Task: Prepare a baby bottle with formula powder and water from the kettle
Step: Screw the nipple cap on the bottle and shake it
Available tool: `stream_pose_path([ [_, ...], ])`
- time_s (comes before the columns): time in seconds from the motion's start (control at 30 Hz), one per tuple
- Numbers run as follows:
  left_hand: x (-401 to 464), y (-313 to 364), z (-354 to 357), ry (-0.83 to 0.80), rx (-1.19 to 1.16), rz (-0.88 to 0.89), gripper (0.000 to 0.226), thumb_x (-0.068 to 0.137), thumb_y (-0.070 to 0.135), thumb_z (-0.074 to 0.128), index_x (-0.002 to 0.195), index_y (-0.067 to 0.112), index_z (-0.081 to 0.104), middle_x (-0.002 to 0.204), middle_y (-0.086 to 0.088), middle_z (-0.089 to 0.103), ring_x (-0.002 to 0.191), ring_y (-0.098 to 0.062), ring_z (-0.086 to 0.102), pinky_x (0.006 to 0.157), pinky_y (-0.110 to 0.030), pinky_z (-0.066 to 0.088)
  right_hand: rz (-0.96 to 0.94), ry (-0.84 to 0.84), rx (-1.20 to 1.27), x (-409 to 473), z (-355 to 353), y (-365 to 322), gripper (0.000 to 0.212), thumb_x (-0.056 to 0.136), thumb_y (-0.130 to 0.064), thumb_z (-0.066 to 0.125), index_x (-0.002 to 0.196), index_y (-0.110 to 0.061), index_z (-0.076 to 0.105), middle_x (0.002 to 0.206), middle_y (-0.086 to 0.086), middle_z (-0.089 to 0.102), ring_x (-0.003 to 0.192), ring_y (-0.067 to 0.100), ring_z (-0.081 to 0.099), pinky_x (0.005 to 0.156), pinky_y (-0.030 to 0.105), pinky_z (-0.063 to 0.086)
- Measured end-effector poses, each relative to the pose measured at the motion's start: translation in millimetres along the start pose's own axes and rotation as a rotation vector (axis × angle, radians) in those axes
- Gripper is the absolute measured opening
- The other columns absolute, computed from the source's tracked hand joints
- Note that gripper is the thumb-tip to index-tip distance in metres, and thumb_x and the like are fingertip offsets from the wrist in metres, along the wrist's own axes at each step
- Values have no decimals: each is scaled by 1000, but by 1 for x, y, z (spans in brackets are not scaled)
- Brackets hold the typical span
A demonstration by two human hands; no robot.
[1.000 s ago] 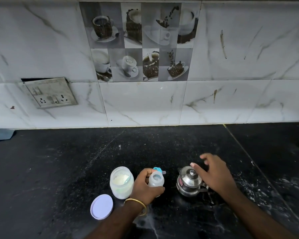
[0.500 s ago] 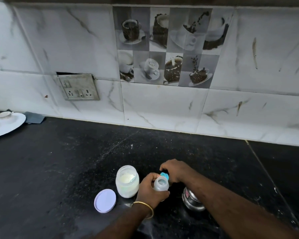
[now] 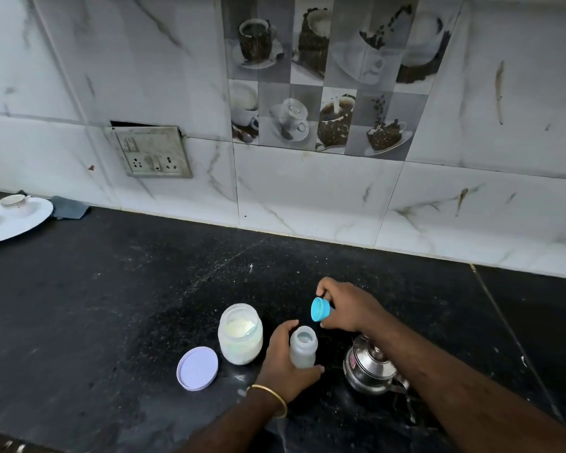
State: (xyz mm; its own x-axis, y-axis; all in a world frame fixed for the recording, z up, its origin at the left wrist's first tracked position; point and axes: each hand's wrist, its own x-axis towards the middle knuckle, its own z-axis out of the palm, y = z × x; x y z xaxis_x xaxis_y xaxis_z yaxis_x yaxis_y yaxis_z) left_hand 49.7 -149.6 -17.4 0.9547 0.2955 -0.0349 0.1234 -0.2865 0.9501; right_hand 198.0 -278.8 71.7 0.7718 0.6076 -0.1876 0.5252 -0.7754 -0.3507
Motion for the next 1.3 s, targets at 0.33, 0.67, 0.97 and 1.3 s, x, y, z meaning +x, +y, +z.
stream_pose_path([
  [0.33, 9, 3, -5, -44, 60, 4, 77, 58, 30, 88, 124, 32, 48, 118, 15, 53, 109, -3, 54, 97, -20, 44, -12, 149, 287, -45, -13, -13, 49, 55, -29, 83, 98, -36, 61, 94, -13, 68, 85, 6, 65, 73, 35, 59],
  [0.67, 14, 3, -14, -91, 28, 14, 41, 58, 21, 91, 89, 29, 65, 89, 10, 71, 85, 6, 64, 70, -8, 48, -70, -3, -39, -62, -26, -44, 50, 70, -50, 72, 118, -42, 64, 109, -19, 58, 99, 2, 59, 82, 32, 54],
  [0.97, 22, 3, -19, -116, -10, 45, 57, 48, 36, 91, 100, 30, 67, 98, 6, 72, 90, -5, 68, 80, -23, 56, -63, -150, -220, -57, -32, -73, 45, 73, -40, 75, 117, -39, 65, 113, -13, 60, 100, 9, 60, 84, 38, 54],
  [1.3, 29, 4, -29, -173, 11, 59, 54, 48, 40, 90, 96, 30, 68, 95, 5, 73, 87, -8, 69, 81, -28, 58, 43, -186, -420, -52, -37, -93, 59, 70, -64, 73, 118, -32, 62, 110, -8, 63, 99, 16, 62, 80, 36, 52],
])
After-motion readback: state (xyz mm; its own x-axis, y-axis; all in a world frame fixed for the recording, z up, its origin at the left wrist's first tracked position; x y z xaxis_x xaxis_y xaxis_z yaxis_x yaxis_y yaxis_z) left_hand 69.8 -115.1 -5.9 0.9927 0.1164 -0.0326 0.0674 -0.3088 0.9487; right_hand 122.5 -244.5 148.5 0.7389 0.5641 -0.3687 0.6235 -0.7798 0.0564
